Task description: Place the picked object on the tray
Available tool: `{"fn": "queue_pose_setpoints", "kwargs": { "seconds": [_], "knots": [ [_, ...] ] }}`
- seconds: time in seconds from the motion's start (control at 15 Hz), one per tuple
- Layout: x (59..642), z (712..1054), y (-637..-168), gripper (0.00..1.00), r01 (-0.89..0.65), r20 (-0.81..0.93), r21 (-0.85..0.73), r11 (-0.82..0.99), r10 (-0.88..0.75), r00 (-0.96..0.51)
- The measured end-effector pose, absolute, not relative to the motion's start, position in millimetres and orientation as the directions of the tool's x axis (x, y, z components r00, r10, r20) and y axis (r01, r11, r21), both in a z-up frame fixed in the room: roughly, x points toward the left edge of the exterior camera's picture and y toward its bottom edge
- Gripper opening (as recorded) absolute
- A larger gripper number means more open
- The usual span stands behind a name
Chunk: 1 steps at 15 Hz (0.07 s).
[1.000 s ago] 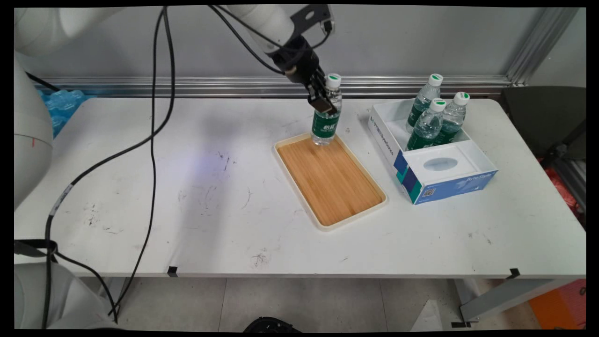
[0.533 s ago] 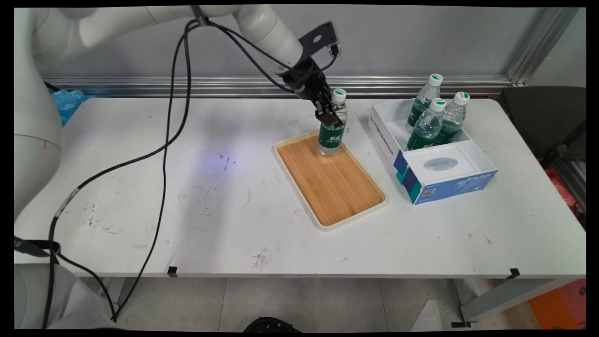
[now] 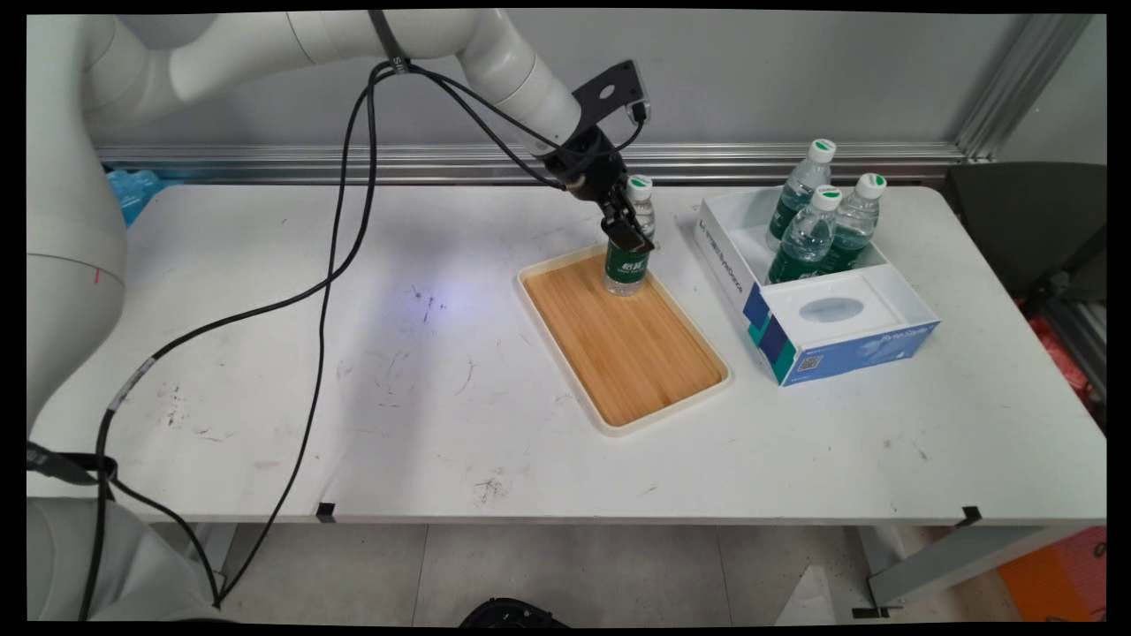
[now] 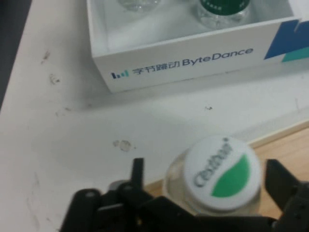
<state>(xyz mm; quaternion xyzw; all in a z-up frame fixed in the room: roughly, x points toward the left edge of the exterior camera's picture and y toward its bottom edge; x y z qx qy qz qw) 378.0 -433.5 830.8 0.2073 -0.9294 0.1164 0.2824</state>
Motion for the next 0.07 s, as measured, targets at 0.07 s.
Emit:
{"fn": "queue_pose_setpoints", "kwargs": {
  "seconds": [0.07],
  "knots": [
    [378.8, 830.2, -433.2, 1.0, -0.451, 0.574, -0.098, 0.887, -0.32, -0.754]
  ]
}}
